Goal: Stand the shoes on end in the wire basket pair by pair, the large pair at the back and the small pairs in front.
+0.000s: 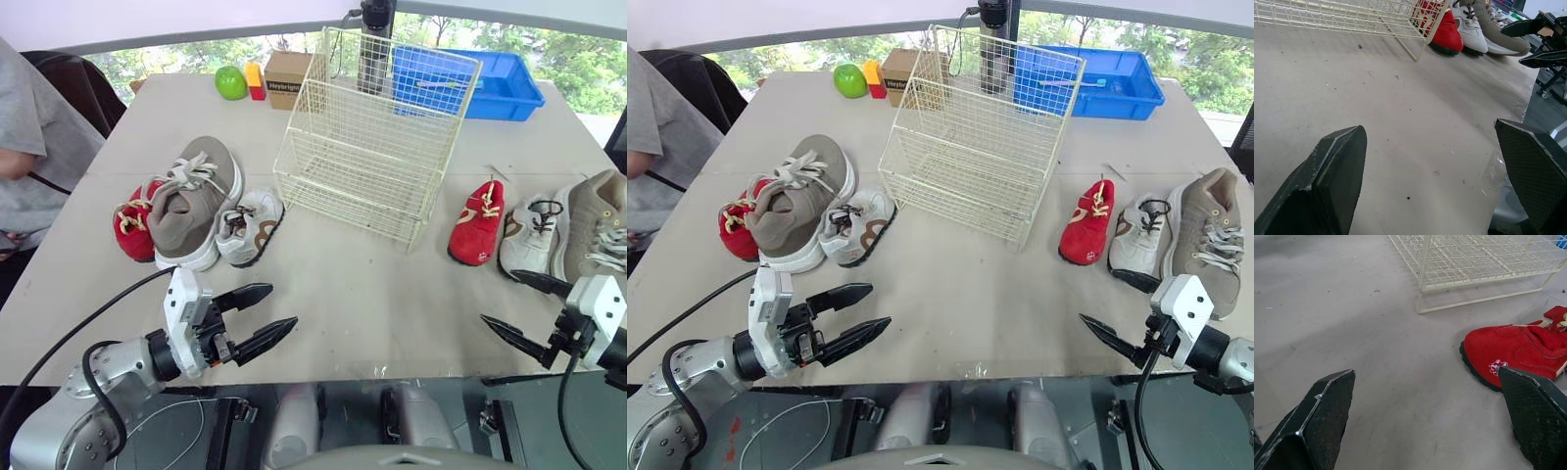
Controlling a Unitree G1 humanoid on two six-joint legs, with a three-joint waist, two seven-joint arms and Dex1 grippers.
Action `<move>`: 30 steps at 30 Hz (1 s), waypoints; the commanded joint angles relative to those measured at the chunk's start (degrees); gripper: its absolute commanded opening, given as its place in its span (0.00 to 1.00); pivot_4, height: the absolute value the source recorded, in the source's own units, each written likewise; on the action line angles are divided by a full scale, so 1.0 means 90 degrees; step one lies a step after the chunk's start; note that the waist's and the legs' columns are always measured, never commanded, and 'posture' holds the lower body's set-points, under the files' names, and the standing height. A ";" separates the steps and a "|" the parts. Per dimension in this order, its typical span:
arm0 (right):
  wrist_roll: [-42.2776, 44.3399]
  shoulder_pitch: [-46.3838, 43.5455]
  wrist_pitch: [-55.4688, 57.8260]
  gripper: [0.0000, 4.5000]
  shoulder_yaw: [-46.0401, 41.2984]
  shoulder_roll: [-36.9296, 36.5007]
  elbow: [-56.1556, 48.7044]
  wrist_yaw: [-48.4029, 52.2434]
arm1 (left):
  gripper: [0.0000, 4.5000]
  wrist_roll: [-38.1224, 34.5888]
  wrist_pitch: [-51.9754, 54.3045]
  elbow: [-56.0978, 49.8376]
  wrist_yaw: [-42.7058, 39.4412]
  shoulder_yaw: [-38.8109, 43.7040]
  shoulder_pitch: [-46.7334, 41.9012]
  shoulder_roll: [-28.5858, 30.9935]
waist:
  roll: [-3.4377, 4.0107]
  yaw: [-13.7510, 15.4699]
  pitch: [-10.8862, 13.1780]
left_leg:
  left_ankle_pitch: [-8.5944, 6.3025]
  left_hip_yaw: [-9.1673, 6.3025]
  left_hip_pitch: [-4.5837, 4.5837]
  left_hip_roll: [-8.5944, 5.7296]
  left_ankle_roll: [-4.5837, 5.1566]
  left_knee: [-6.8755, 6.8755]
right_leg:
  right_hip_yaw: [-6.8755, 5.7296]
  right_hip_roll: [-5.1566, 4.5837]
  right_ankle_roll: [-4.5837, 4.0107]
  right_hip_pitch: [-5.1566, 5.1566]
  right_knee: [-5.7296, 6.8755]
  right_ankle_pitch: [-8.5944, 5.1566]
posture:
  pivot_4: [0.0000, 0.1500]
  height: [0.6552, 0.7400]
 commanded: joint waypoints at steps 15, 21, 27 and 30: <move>0.0260 -0.6947 0.5721 1.00 0.3706 0.0843 -0.0328 -0.3120 | 0.99 0.0168 -0.0568 -0.0600 0.0609 -0.0694 -0.0821 -0.0894 | 0.0016 -0.0120 0.0016 | 0.0004 -0.0009 -0.0027 -0.0005 -0.0001 0.0013 | 0.0008 0.0024 -0.0013 -0.0035 0.0021 0.0012 | 1.00 1.00; -0.0552 -0.7926 0.5934 0.73 0.4914 0.0736 0.1043 -0.2997 | 1.00 0.0128 -0.0514 -0.1017 0.1185 -0.0763 -0.0798 -0.1074 | 0.0010 -0.0136 0.0012 | 0.0004 0.0001 -0.0027 -0.0006 0.0001 0.0009 | 0.0015 0.0020 -0.0012 -0.0038 0.0018 0.0013 | 1.00 1.00; -0.0801 -0.8301 0.5415 0.19 0.5424 0.0294 0.1150 -0.2036 | 1.00 0.0168 -0.0590 -0.1403 0.1473 -0.0685 -0.0295 -0.1148 | 0.0010 -0.0153 0.0012 | 0.0004 0.0003 -0.0025 -0.0007 0.0002 0.0012 | 0.0017 0.0022 -0.0010 -0.0037 0.0019 0.0014 | 1.00 1.00; -0.1036 -0.8420 0.4687 0.01 0.5758 -0.0254 0.1301 -0.1073 | 1.00 0.0208 -0.0687 -0.1368 0.1421 -0.0619 -0.0139 -0.1130 | 0.0016 -0.0144 0.0016 | 0.0004 -0.0002 -0.0026 -0.0008 0.0002 0.0014 | 0.0011 0.0024 -0.0010 -0.0037 0.0022 0.0013 | 1.00 1.00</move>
